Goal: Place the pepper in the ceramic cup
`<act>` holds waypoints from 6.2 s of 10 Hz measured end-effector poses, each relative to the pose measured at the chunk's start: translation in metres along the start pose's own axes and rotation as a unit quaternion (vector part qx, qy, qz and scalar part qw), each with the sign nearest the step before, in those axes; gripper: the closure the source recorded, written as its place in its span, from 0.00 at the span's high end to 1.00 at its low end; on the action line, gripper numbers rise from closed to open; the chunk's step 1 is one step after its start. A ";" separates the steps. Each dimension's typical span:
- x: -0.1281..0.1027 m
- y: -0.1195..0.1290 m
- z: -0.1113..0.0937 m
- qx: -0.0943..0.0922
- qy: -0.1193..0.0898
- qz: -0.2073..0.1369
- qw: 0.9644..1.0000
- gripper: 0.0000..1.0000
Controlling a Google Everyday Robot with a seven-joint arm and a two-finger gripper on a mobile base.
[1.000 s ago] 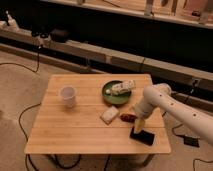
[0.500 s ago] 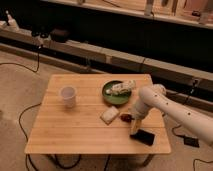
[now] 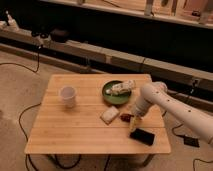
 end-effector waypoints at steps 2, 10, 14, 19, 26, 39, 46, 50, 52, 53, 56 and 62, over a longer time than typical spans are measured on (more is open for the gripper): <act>-0.001 0.008 0.004 -0.012 0.006 0.007 1.000 0.80; -0.012 0.021 0.027 -0.031 -0.028 0.009 0.999 0.48; -0.006 0.017 0.029 -0.020 -0.025 0.004 0.999 0.43; -0.003 0.015 0.032 -0.004 -0.034 -0.009 0.999 0.17; 0.114 -0.029 -0.055 -0.023 0.016 -0.175 0.984 0.17; 0.188 -0.046 -0.077 0.009 0.093 -0.239 0.967 0.17; 0.193 -0.042 -0.078 0.007 0.100 -0.238 0.966 0.17; 0.195 -0.042 -0.078 0.008 0.100 -0.240 0.966 0.17; 0.195 -0.042 -0.078 0.008 0.101 -0.240 0.966 0.17; 0.195 -0.042 -0.078 0.008 0.100 -0.240 0.966 0.17; 0.218 -0.025 -0.087 -0.012 0.152 -0.218 0.964 0.17; 0.263 0.017 -0.086 -0.041 0.246 -0.133 0.959 0.17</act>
